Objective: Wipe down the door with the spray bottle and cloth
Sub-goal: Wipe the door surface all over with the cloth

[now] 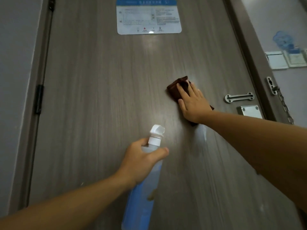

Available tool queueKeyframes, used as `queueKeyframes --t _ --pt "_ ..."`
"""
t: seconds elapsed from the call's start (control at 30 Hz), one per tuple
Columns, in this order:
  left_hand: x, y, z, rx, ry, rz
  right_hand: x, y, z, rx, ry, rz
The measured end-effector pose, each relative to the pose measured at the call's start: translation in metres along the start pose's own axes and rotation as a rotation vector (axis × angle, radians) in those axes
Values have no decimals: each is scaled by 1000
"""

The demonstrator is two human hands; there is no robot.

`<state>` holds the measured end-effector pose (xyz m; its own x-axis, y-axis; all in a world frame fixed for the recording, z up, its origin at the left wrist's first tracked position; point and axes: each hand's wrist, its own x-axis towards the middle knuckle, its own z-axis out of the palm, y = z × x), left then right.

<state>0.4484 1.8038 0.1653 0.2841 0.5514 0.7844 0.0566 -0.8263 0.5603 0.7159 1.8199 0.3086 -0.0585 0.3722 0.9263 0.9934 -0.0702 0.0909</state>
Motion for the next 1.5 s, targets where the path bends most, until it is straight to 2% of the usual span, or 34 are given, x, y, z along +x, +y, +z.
queueKeyframes --t 0.1,0.3,0.4,0.5,0.63,0.7,0.8,0.97,1.07,1.17,1.27,1.33,1.4,1.5 --pt "-1 -11 11 5 -19 -58 -9 1 5 -3 -3 14" --pt "1 -10 15 -21 27 -40 -40 -6 16 -23 29 22" --pt "2 -5 7 -25 12 -20 -74 -19 30 -45 26 -44" --pt "3 3 0 -23 57 3 -115 -29 47 -99 5 -242" --pt "2 9 -9 -15 77 5 -155 -20 59 -260 -83 -645" --pt "0 12 -12 -5 71 11 -147 -8 51 -278 -117 -729" --pt "0 18 -13 -11 60 8 -111 5 40 -222 -67 -562" --pt "1 23 -2 -37 31 -23 -68 -8 31 21 72 17" --pt "4 22 8 -29 32 -37 -65 -34 38 111 126 158" --pt "8 21 13 -27 54 -35 -86 -47 49 153 130 164" --pt "12 24 17 -60 80 -29 -126 -47 60 74 97 -18" --pt "15 28 18 -81 86 -24 -157 -33 66 -10 8 -168" --pt "15 30 19 -81 84 -24 -178 -12 66 -76 -71 -239" --pt "14 32 16 -53 81 -20 -176 5 58 -86 -75 -169"
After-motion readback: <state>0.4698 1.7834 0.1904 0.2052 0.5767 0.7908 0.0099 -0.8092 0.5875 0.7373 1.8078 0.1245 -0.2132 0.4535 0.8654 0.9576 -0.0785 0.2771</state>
